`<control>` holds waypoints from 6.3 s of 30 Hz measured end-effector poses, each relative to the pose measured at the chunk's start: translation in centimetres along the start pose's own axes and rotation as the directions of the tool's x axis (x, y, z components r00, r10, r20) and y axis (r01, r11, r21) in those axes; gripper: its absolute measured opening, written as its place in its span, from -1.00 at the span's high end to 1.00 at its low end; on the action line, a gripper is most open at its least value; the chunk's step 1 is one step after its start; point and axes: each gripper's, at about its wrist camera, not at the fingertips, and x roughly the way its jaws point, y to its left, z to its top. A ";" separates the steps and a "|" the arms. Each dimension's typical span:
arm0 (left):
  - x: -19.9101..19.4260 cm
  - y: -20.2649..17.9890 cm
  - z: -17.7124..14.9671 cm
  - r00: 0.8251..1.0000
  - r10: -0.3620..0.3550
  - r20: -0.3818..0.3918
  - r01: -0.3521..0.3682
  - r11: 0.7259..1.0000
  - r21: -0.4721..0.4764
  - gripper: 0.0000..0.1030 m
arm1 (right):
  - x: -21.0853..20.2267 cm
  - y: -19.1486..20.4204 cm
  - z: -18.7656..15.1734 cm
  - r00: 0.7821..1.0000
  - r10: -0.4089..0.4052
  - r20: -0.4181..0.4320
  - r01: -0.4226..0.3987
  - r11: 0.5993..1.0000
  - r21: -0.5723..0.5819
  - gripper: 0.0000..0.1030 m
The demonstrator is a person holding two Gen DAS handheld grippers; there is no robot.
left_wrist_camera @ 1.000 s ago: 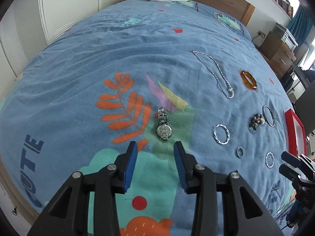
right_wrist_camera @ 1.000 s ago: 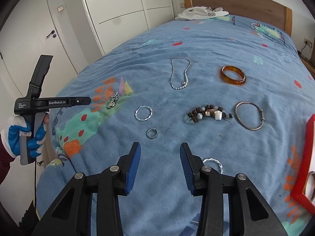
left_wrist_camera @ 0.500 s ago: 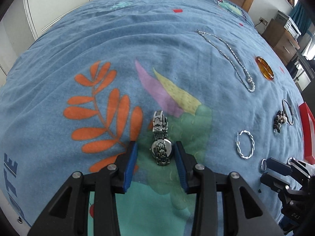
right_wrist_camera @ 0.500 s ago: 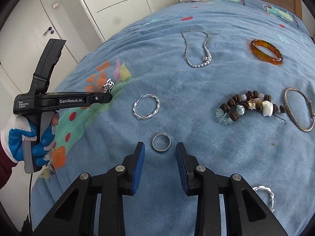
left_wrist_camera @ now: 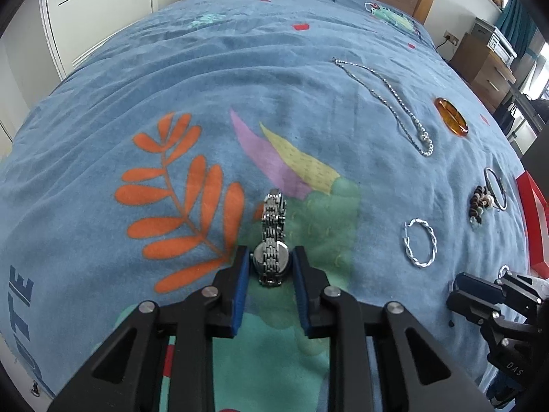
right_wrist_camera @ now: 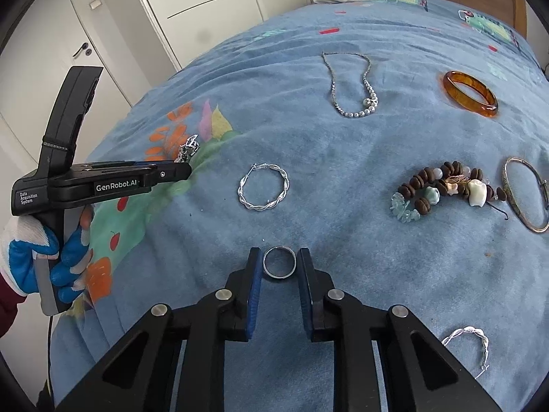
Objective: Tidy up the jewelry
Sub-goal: 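Grasp the silver watch with the left tool while the right tool grasps another silver ring, then carry the watch in the left tool and ring in the right tool over the red box, then open the right tool to drop the ring while the left tool sets the watch inside the bangle, then withdraw both tools from the box back toward the remaining jewelry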
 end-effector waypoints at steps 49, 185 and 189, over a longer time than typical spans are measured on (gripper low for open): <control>-15.9 -28.2 -5.3 0.931 -0.361 0.044 0.319 0.868 0.382 0.55 | -29.0 -12.2 -14.6 0.898 -0.385 0.213 0.329 0.909 0.257 0.61; -15.6 -10.8 -6.3 0.981 -0.081 0.176 0.053 0.986 0.158 0.22 | -28.6 -11.8 -12.4 0.864 -0.439 0.246 0.356 0.879 0.318 0.18; -14.7 -9.4 -6.4 0.985 -0.055 0.164 0.031 0.989 0.146 0.22 | -26.7 -11.1 -11.3 0.880 -0.411 0.239 0.337 0.894 0.295 0.18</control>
